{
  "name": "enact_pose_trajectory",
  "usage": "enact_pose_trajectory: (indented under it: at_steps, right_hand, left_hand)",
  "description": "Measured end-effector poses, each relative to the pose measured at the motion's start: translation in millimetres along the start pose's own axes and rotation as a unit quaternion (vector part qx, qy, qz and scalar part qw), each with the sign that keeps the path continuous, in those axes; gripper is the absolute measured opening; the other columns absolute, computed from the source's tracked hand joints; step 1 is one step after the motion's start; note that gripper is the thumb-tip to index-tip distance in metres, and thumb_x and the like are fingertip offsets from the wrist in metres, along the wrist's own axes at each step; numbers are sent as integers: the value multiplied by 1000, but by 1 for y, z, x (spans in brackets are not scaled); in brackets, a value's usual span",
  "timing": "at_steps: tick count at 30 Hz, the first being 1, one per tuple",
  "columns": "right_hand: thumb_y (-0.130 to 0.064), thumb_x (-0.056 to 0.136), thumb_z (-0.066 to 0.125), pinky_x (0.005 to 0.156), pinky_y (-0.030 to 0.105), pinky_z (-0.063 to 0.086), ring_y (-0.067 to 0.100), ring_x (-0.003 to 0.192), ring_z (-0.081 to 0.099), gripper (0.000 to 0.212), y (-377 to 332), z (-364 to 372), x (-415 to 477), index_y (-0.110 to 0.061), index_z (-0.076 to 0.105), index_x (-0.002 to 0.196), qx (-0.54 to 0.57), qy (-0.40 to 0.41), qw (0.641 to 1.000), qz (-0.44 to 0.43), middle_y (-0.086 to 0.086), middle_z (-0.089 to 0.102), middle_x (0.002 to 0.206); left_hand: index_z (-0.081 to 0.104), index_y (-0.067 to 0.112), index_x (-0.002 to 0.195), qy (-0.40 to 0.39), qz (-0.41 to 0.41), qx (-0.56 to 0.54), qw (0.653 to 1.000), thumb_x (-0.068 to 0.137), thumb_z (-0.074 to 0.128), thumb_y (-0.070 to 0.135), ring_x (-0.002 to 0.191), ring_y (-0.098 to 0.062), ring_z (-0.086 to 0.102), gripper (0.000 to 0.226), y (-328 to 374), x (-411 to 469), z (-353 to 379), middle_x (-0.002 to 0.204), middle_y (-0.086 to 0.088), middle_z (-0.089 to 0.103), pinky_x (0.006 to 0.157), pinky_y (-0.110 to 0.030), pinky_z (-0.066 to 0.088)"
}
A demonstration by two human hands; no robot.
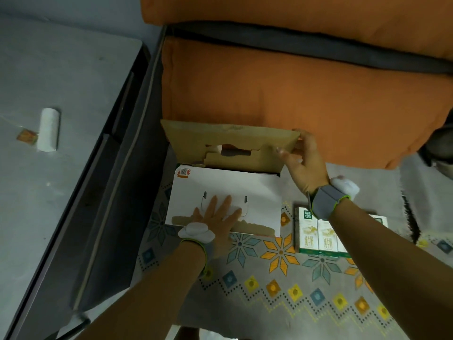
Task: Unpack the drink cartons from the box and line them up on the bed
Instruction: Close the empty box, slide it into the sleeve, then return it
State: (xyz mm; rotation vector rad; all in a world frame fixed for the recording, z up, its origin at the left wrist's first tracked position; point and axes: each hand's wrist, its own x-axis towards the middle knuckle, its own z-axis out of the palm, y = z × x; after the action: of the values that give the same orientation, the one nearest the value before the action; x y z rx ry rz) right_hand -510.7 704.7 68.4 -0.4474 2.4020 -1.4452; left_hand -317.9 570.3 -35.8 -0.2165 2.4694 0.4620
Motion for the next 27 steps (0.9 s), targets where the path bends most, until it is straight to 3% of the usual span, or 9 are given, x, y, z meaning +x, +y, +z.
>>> enact_pose_trajectory:
  at_steps: [5,7,8,12,15,18,21,27]
  right_hand:
    - [-33,86,60,82,20,44,18,106,57,28,3,-5,-32,-26,52,113,-9,-28,1000,5,-4,61,106]
    - [-33,87,59,87,33,48,22,106,58,24,5,-6,-45,-28,58,110,-16,-49,998,21,-1,65,107]
    - [-31,87,58,91,36,48,22,107,59,24,6,-5,-51,-26,61,111,-26,-62,998,21,1,66,110]
    - [-24,88,58,102,26,35,21,125,49,31,12,6,-72,-17,62,118,-128,-104,986,-27,6,60,128]
    - [-23,87,60,113,38,29,26,136,36,37,16,12,-79,-13,58,123,-164,-120,978,-44,11,51,138]
    - [-26,85,63,115,42,25,28,139,30,47,19,14,-85,-14,52,129,-203,-141,967,-56,12,44,143]
    - [-24,81,68,115,39,24,31,139,29,57,22,16,-88,-14,47,133,-252,-151,952,-81,12,43,144]
    - [-2,81,63,110,51,34,43,130,40,49,22,19,-84,-5,52,128,-287,-143,941,-109,22,50,136]
  left_hand:
    - [-9,49,141,1,-14,-13,1000,93,40,44,145,-26,-18,69,-5,-8,-7,153,15,-26,114,-58,-4]
    - [-9,47,142,-23,-17,-7,1000,90,41,50,146,-28,-16,72,-10,-8,-9,156,10,-23,114,-60,-1]
    - [-9,47,142,-28,-22,-4,999,89,42,54,146,-29,-15,74,-13,-9,-10,157,8,-22,113,-61,0]
    - [-2,44,144,-26,-34,8,999,88,46,50,146,-31,-12,74,-15,-18,-9,158,5,-18,113,-62,4]
    - [12,38,146,3,-52,49,997,88,48,43,147,-30,-3,68,-12,-32,-8,160,2,-7,115,-60,11]
    - [24,30,145,34,-11,44,998,87,46,37,146,-31,4,62,-16,-46,-9,160,-2,4,114,-59,17]
    - [19,32,146,27,-23,38,999,89,42,39,147,-28,0,62,-18,-56,-15,161,-1,-2,116,-55,13]
    - [17,29,146,10,-25,34,999,91,40,42,147,-27,-1,61,-12,-57,-27,160,0,0,117,-53,10]
